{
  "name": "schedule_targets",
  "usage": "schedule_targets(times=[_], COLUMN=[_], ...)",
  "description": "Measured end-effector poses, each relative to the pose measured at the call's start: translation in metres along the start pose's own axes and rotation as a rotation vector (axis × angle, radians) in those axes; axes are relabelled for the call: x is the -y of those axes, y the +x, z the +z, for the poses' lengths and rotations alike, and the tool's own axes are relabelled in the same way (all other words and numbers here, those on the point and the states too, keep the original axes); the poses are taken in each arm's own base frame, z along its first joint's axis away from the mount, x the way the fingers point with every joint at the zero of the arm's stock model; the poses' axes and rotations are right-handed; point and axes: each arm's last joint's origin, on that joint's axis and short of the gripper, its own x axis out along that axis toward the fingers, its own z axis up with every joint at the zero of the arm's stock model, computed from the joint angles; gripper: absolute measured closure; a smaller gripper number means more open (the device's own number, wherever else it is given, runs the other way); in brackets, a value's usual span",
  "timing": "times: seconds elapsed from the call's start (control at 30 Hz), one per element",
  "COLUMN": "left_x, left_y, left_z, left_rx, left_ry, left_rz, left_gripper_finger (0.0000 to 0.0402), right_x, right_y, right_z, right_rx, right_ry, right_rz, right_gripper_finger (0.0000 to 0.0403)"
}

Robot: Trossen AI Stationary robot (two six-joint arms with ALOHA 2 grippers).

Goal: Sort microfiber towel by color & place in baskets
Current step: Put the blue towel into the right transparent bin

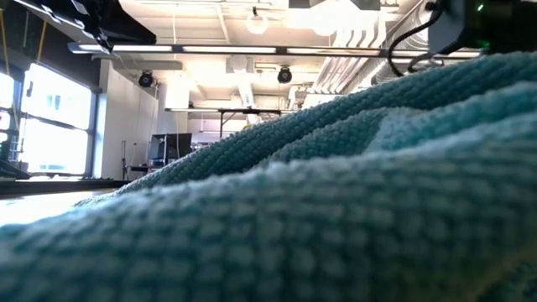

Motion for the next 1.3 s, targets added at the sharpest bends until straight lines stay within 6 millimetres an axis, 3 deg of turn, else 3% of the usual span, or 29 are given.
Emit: schedule_targets(times=[0.1, 0.27, 0.53, 0.7, 0.9, 1.03, 1.2, 1.3], left_x=[0.001, 0.001, 0.001, 0.001, 0.001, 0.001, 0.001, 0.001], left_y=[0.002, 0.003, 0.003, 0.003, 0.003, 0.003, 0.003, 0.003], left_z=[-0.001, -0.001, -0.001, -0.001, -0.001, -0.001, -0.001, -0.001], left_rx=[-0.01, -0.014, -0.013, -0.013, -0.013, -0.013, -0.013, -0.012], left_ry=[0.003, 0.004, -0.024, -0.048, -0.048, -0.048, -0.048, -0.048], left_rz=[0.0, 0.0, 0.0, 0.0, 0.0, 0.0, 0.0, 0.0], left_gripper_finger=[0.0351, 0.0351, 0.0351, 0.0351, 0.0351, 0.0351, 0.0351, 0.0351], right_x=[-0.004, 0.002, -0.002, -0.004, -0.007, -0.015, -0.029, -0.034], right_y=[0.02, 0.047, 0.047, 0.046, 0.046, 0.035, 0.003, -0.026], right_z=[-0.003, -0.016, -0.018, -0.017, -0.016, -0.008, 0.017, 0.037], right_rx=[-0.088, -0.18, -0.15, -0.159, -0.163, -0.181, -0.136, -0.036], right_ry=[0.01, 0.082, 0.062, 0.084, 0.098, 0.064, -0.001, -0.021], right_rz=[0.057, -0.003, -0.01, 0.009, 0.036, 0.081, 0.164, 0.196], right_gripper_finger=[0.0063, 0.0064, 0.008, 0.0155, 0.0304, 0.0384, 0.0365, 0.0369])
